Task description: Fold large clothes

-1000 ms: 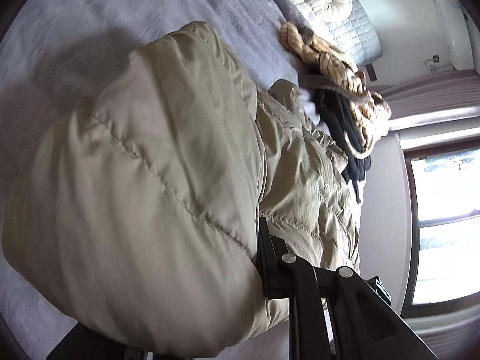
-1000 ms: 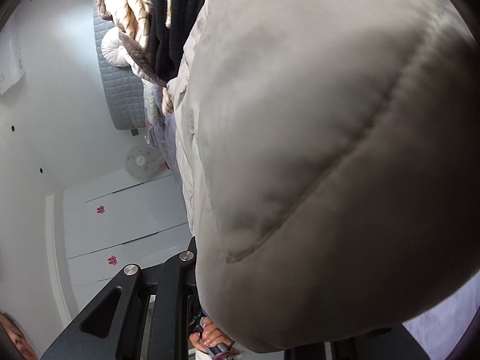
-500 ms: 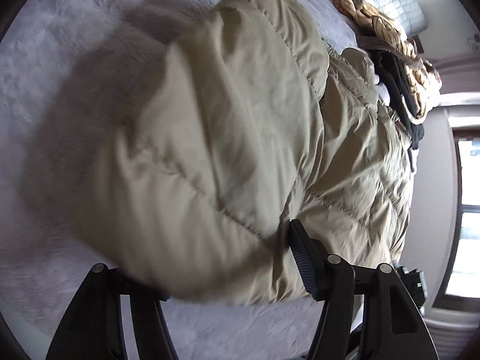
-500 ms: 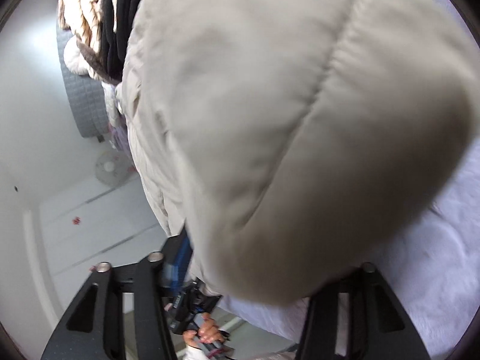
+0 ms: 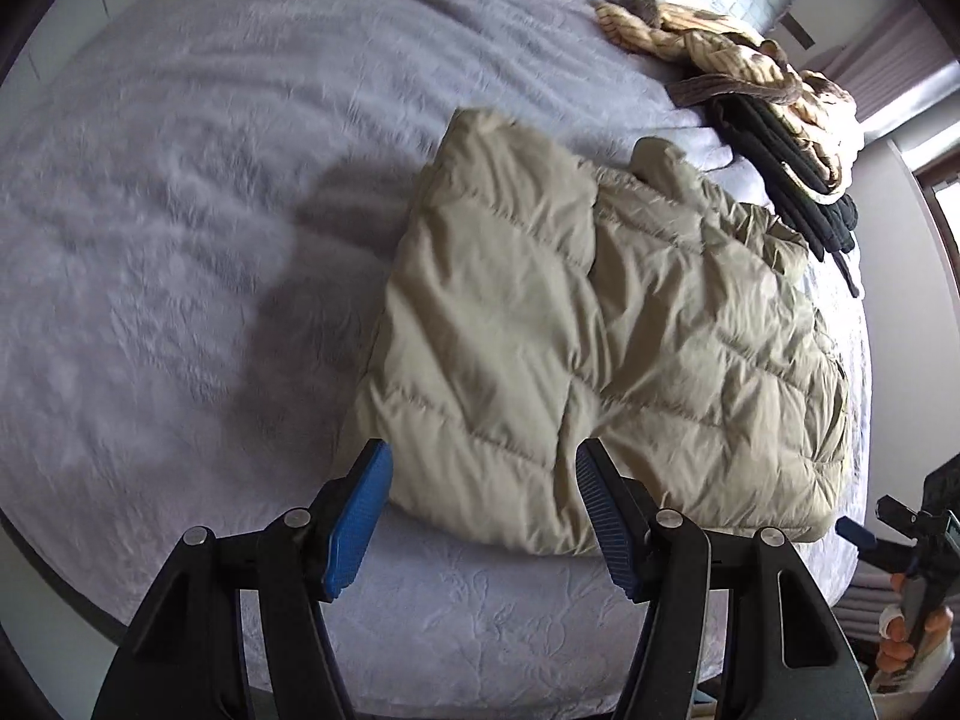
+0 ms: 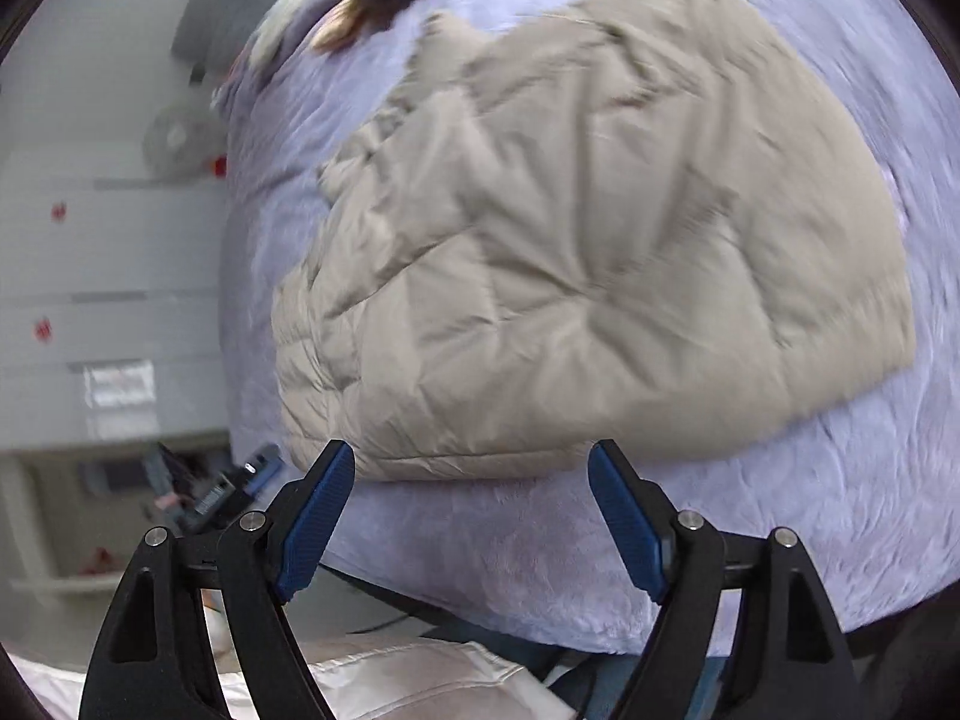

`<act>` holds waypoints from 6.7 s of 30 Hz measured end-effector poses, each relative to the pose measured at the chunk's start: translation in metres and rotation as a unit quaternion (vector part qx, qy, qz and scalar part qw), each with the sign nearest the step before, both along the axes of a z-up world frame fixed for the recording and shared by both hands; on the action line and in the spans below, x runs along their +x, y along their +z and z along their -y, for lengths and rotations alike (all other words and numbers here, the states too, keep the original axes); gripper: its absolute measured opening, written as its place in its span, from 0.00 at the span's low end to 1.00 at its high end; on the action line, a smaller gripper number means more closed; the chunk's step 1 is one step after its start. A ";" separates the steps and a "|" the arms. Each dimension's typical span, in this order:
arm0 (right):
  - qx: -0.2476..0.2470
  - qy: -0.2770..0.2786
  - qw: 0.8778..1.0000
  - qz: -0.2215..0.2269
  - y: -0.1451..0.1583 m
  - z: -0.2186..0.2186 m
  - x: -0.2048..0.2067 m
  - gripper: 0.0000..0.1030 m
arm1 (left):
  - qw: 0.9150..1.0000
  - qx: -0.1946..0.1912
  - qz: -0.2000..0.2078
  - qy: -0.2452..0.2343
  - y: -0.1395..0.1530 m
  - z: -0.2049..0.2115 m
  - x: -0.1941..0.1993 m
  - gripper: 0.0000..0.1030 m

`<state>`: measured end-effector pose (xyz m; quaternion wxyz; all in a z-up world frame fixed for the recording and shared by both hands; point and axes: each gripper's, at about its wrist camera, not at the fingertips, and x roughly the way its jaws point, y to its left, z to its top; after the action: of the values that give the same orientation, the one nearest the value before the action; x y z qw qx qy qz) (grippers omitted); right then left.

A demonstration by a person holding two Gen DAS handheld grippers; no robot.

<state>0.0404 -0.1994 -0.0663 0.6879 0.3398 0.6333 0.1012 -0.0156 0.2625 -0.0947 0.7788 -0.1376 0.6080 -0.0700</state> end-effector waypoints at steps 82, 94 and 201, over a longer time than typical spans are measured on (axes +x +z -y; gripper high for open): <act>-0.203 -0.001 0.978 0.047 -0.012 -0.033 0.114 0.18 | 0.954 -0.197 -0.113 -0.195 -0.151 0.047 0.166 0.99; -0.231 -0.028 0.972 0.042 -0.049 -0.066 0.043 0.17 | 0.932 -0.295 -0.141 -0.158 -0.090 0.094 0.135 0.24; -0.158 -0.118 0.980 0.004 -0.035 0.198 -0.062 0.27 | 0.969 0.090 0.022 -0.228 -0.017 0.408 0.009 0.91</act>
<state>-0.0215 -0.3977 -0.1011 0.7427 0.2991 0.5937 -0.0808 -0.0069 -0.1458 -0.1115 0.7645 0.0773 0.6100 -0.1936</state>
